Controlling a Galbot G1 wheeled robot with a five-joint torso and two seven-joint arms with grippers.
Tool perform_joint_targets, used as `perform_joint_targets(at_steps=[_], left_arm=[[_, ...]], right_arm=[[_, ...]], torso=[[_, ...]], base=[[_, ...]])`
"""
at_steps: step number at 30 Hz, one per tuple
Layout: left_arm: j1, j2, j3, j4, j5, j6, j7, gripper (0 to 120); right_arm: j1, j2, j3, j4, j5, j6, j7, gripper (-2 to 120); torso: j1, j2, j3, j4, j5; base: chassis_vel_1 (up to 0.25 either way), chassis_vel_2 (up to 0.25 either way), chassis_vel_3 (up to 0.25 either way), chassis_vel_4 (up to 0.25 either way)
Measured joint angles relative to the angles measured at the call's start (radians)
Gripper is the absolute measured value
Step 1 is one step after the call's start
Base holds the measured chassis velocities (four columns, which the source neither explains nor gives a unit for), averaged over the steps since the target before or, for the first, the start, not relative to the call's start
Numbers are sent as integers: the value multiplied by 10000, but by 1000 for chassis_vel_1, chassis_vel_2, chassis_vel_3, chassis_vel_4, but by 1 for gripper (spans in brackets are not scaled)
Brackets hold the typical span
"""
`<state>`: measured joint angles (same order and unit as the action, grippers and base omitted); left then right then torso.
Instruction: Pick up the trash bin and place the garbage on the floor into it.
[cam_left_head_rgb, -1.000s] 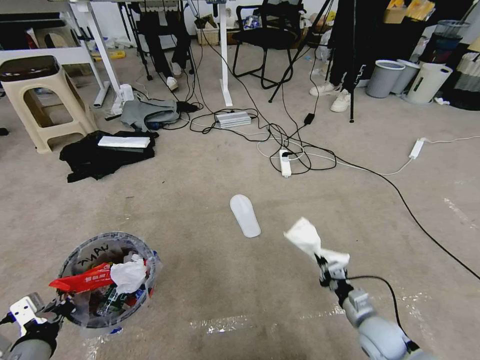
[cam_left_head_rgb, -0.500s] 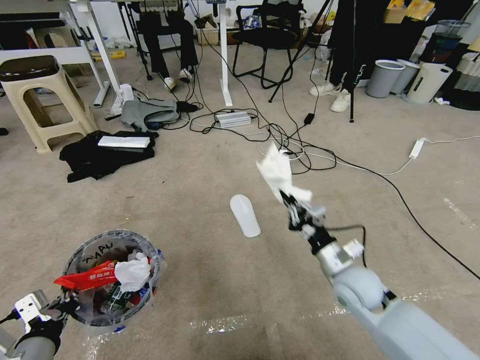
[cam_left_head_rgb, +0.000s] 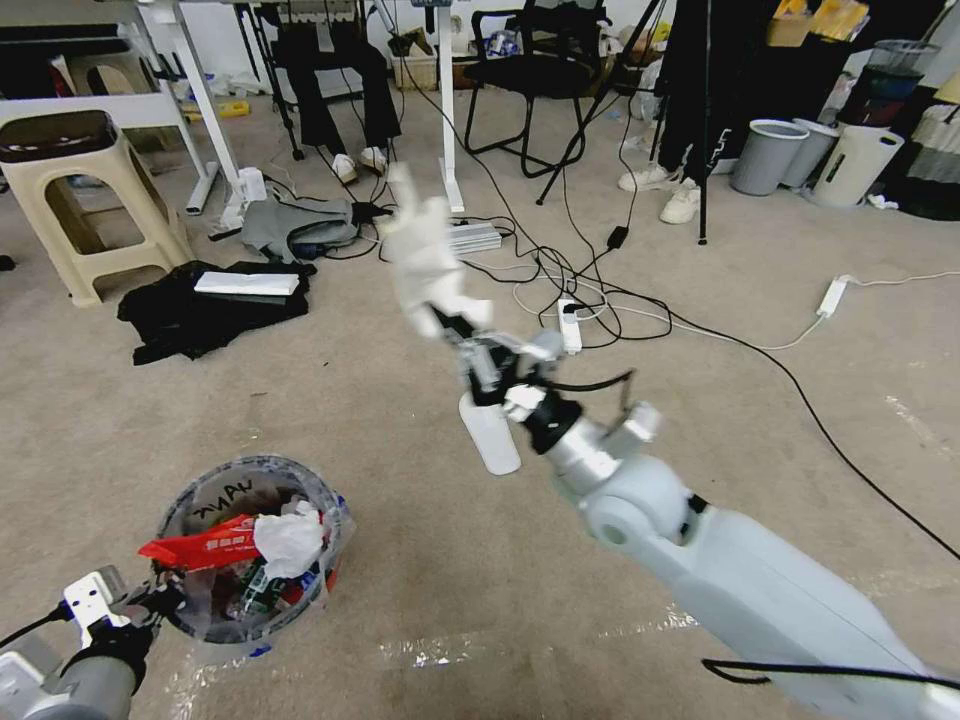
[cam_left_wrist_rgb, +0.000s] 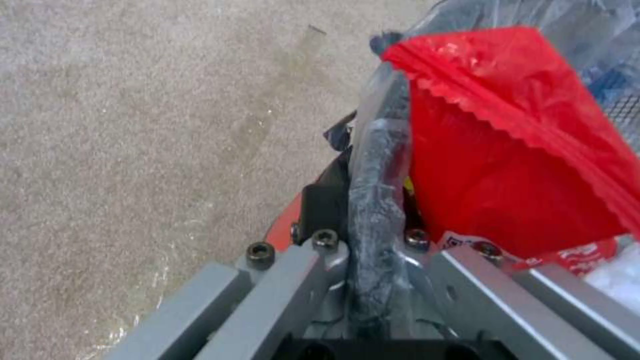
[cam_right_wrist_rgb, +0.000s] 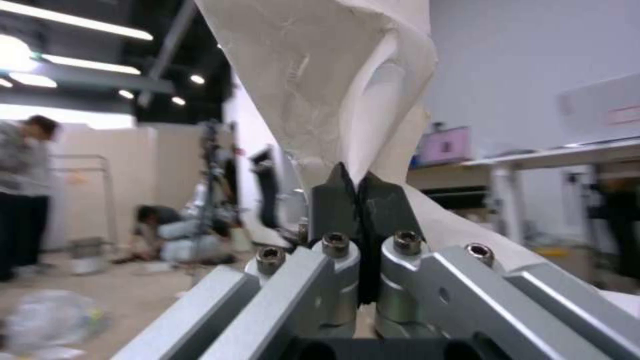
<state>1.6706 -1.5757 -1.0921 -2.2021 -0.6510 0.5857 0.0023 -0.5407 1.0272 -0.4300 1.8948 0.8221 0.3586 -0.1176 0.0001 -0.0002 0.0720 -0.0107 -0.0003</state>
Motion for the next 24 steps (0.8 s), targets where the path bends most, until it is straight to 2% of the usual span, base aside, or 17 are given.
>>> perform_joint_targets(at_steps=[3,4,5,9,11,24], left_arm=[[-13,0,13,-25,-46,52,-28,0],[-13,0,13,-25,-46,52,-28,0],[-17,7,-18,-25,-75,65,-42,0],[-21,9,-61,-25,-99,70,-53,0],[-59,22,-106,-11,-149,85,-59,0],[-90,32,-250,-36,-263,143,-140,0]], right_arm=[[352,1294,-915,-475,-24,116,-62,0],[352,1294,-915,-475,-24,116,-62,0],[442,1942,-1354,-752,-56,170,-107,0],[491,2352,-1733,-1043,-75,226,-178,0],[515,2766,-2340,-1579,-134,369,-406,0],[179,3341,-3295,-3541,-741,1033,-866,0]], torso=[[0,0,-1,-4,1],[0,0,-1,-4,1],[0,1,-1,1,-2],[0,1,-1,2,-2],[0,1,-1,-7,0],[0,1,-1,-2,1]], base=[[0,0,0,0],[0,0,0,0],[0,0,0,0],[0,0,0,0],[0,0,0,0],[0,0,0,0]])
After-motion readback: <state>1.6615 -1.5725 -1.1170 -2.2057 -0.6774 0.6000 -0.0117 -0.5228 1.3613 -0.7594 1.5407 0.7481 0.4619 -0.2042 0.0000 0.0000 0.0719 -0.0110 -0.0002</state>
